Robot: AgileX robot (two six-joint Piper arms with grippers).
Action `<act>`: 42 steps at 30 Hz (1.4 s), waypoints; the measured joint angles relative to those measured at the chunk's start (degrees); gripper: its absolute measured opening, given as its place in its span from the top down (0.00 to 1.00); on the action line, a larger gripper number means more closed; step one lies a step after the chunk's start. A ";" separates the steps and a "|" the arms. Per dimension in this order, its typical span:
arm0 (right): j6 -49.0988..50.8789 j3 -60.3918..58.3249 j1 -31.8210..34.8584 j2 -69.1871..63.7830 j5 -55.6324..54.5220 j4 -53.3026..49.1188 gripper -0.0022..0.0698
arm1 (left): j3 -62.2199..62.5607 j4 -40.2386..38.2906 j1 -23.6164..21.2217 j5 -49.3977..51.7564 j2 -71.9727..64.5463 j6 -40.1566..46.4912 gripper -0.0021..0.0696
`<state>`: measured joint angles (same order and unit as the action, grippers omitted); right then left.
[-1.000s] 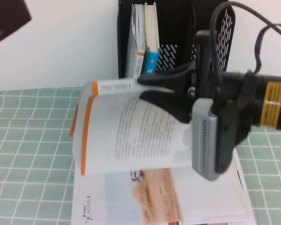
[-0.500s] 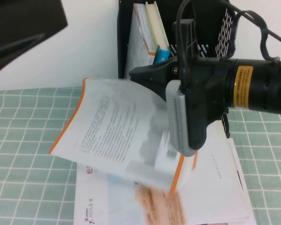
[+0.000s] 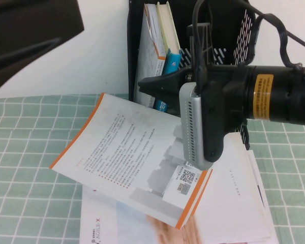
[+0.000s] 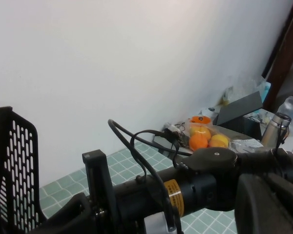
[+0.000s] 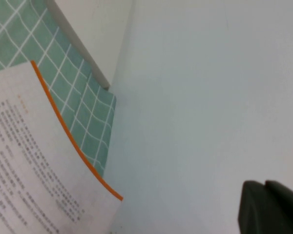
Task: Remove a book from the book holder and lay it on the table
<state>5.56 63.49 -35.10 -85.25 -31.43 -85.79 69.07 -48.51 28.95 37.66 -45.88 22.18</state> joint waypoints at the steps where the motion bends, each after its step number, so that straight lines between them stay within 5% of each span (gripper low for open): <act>1: 0.36 0.00 0.00 0.00 0.00 0.00 0.97 | 0.00 0.00 0.00 0.00 -0.11 0.00 0.97; 9: 1.25 0.79 -0.09 0.81 2.06 4.84 0.97 | 0.00 5.20 0.00 -1.21 -0.11 1.78 0.97; 12: 0.35 2.99 -0.09 3.27 11.20 15.22 0.97 | 0.00 17.45 0.00 -3.30 -0.11 -1.83 0.97; 17: -0.75 8.43 -0.09 9.90 41.21 36.51 0.97 | 0.00 44.57 0.00 -1.63 -0.18 -16.42 0.97; 21: -7.09 8.17 -0.09 14.67 60.44 45.79 0.97 | 0.00 55.62 0.00 5.71 -0.18 -22.92 0.97; 27: -9.43 -1.03 -0.09 25.55 69.76 53.28 0.97 | -6.77 57.17 0.00 5.30 1.12 -25.31 0.97; 42: 5.73 -40.13 -0.09 64.16 64.46 55.70 0.97 | -38.55 51.86 0.00 -31.30 7.79 -25.57 0.97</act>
<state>11.29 23.35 -35.20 -21.10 33.03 -30.09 30.52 3.34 28.95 6.36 -38.09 -3.39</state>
